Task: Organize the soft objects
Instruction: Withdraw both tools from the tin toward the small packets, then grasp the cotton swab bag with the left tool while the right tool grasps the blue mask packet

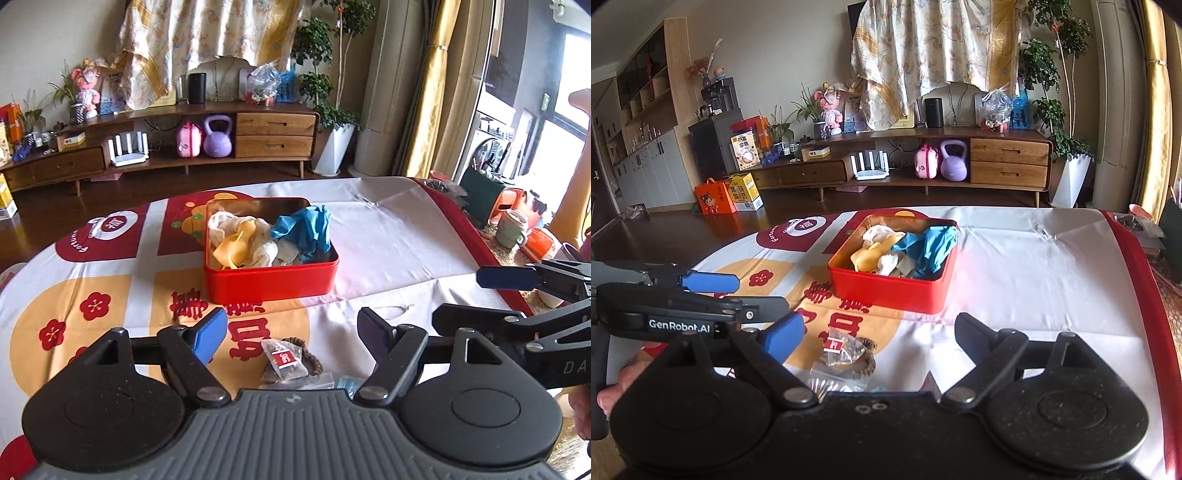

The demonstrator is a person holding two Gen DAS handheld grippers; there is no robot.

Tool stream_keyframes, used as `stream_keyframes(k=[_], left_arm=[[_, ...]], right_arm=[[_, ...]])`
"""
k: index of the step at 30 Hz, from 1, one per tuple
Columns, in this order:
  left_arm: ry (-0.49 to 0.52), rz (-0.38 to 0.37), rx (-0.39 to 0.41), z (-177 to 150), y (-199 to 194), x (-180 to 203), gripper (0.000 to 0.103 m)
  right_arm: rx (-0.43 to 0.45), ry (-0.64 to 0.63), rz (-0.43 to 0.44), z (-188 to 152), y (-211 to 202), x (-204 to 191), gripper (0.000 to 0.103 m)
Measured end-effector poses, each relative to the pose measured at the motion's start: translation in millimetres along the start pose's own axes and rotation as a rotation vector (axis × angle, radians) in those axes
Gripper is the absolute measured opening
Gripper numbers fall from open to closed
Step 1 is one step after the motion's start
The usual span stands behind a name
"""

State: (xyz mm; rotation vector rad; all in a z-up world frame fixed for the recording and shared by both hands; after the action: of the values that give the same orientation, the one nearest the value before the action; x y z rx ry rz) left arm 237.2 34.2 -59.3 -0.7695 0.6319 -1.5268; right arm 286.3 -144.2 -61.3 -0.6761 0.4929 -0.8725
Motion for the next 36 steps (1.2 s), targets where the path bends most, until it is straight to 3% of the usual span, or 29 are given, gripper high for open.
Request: stream_keyframes(k=[11,21,28,36], left_arm=[[-0.051,0.014,0.024,-40,-8,4,0.084],[-0.083,0.015,-0.049,-72,10,7,0.084],[-0.065,0.037,-0.113,-89,35,10,0.084],[-0.086,0.028,-0.209,-103,72,8,0.084]], right_arm=[[-0.018,0.053,-0.013,-48,-4,0,0.102],[-0.071,0.107,-0.053,-96,5,6,0.102],[-0.099,0.126,-0.068,-110,15,12,0.102],[-0.161,0.059,-0.032,-118,38,-5,0.100]])
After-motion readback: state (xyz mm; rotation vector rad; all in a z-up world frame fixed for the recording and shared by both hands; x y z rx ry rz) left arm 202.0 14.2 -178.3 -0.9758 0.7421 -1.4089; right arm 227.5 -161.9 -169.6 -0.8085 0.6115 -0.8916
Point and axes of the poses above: each gripper's, at about its wrist camera, not at the fingertips, and y roughly the way its jaws point, x to its right, z to its top, the point moved 10 cm from there along y, roughly the way its jaws point, and after that the axes turned 12 degrees about -x, right-handed, at the moved point
